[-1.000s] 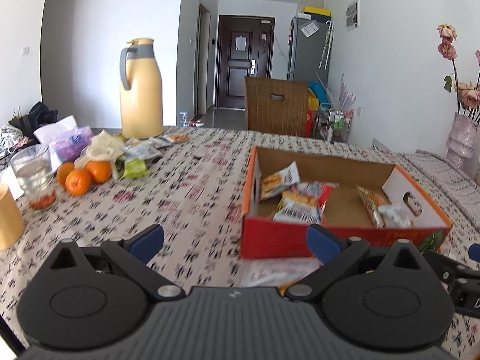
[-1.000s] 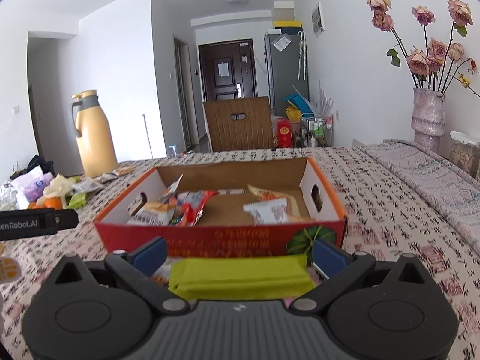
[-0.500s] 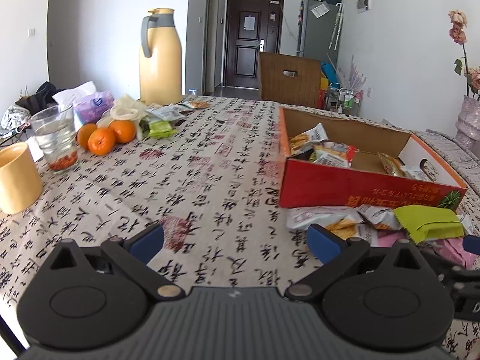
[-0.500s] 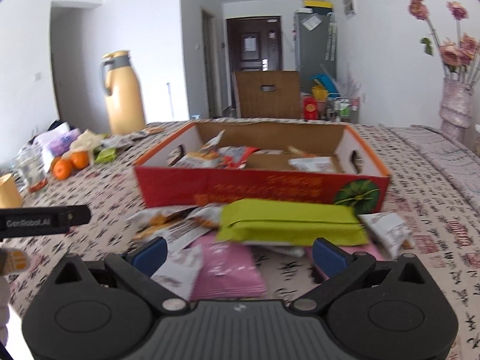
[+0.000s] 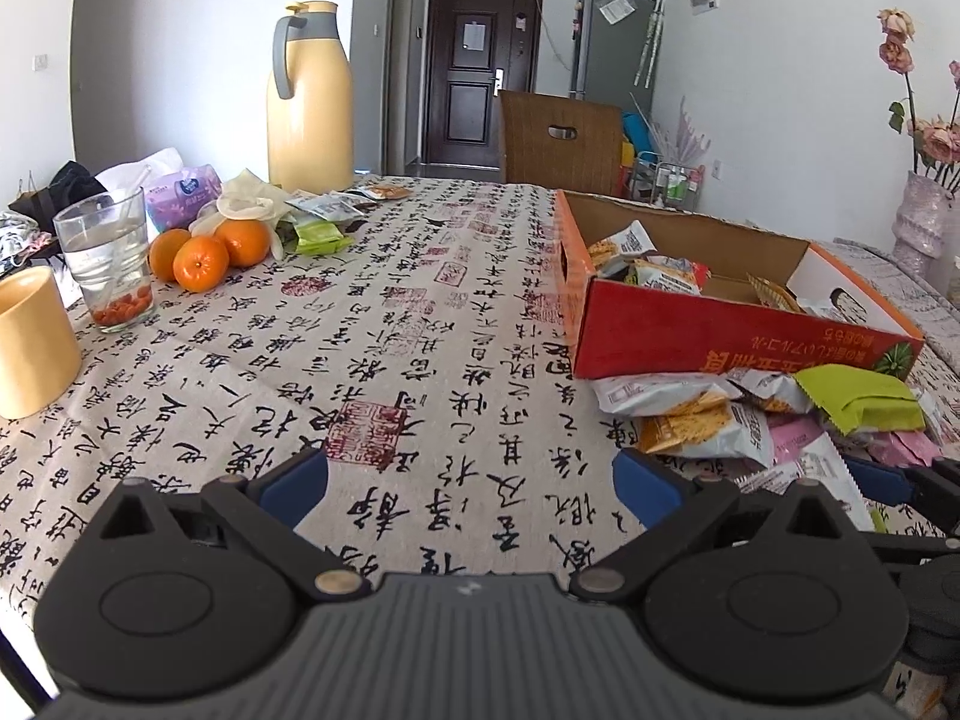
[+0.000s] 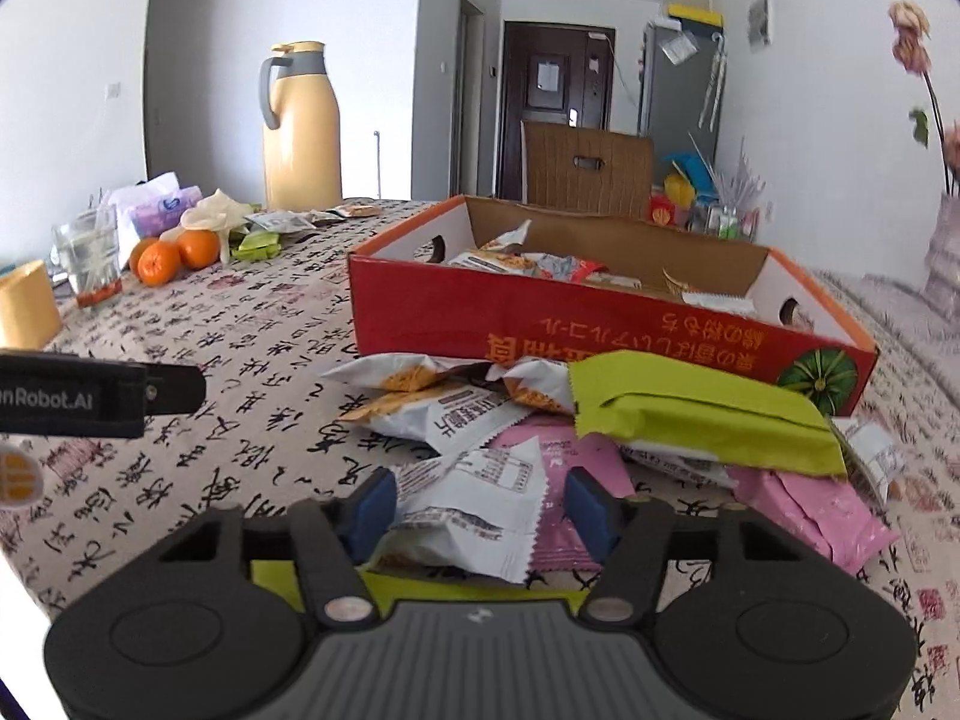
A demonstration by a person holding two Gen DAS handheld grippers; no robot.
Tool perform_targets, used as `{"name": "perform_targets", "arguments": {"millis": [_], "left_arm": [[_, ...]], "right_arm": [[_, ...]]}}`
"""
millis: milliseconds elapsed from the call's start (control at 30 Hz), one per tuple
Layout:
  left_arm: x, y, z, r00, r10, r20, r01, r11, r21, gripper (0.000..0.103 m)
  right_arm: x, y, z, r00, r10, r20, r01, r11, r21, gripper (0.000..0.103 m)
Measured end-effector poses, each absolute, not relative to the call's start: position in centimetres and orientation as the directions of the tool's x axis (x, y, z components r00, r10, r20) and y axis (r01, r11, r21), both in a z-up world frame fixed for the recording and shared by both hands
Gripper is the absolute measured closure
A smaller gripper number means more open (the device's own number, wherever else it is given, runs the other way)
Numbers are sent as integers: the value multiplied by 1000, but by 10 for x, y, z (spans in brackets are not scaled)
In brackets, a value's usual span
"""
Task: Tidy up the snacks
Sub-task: 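Grasp a white snack packet with the right gripper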
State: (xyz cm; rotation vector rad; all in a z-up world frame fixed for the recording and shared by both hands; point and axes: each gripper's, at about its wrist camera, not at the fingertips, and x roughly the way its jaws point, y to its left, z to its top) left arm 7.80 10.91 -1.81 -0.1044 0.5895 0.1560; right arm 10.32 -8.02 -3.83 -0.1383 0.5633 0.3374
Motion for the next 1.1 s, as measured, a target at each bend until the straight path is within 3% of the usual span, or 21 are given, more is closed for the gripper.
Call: {"name": "perform_targets", "arguments": {"millis": [33,233,333,400,467,1100], "left_arm": [[78,110,-19,819,116,-563,-176,983,-54,0],[77,111,-20,819,97,-565,-163,984,-66,0],[77,107,-20,822,84,-564,-147,987,-66,0],[77,105,-19,823,76,-562,-136,988,-67,0],[77,104,-19,824,72,-562,-132,989,-66,0],[78,79,-8,827,74,-557,-115,993,-39,0]], "right_arm": [[102,-79,-39,794,276,-542,-354,934,-43,51],[95,-69,-42,807,267,-528,-369,924,-96,56],[93,-68,-41,806,273,-526,-375,922,-96,71],[92,-70,-39,805,283,-522,-379,921,-85,75],[92,-72,-37,800,297,-520,-387,920,-69,87],[83,-115,-12,850,329,-411,-343,938,42,87]]}}
